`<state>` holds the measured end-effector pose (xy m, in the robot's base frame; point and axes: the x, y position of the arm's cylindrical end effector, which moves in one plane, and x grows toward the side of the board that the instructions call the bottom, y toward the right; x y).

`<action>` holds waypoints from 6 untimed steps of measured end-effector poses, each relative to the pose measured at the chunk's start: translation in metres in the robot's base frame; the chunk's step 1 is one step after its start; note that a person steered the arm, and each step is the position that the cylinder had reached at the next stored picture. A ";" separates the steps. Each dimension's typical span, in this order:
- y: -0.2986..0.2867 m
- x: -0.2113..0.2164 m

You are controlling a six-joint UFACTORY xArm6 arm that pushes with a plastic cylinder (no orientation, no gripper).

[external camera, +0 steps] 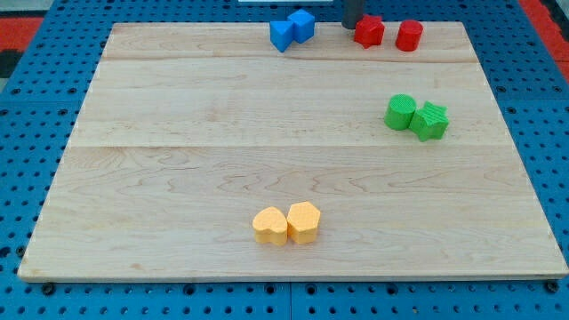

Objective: Drag the red star into the red circle

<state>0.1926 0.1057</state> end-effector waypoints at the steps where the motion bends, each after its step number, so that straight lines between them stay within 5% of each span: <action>1: -0.001 0.000; 4: 0.008 -0.001; 6: 0.067 -0.001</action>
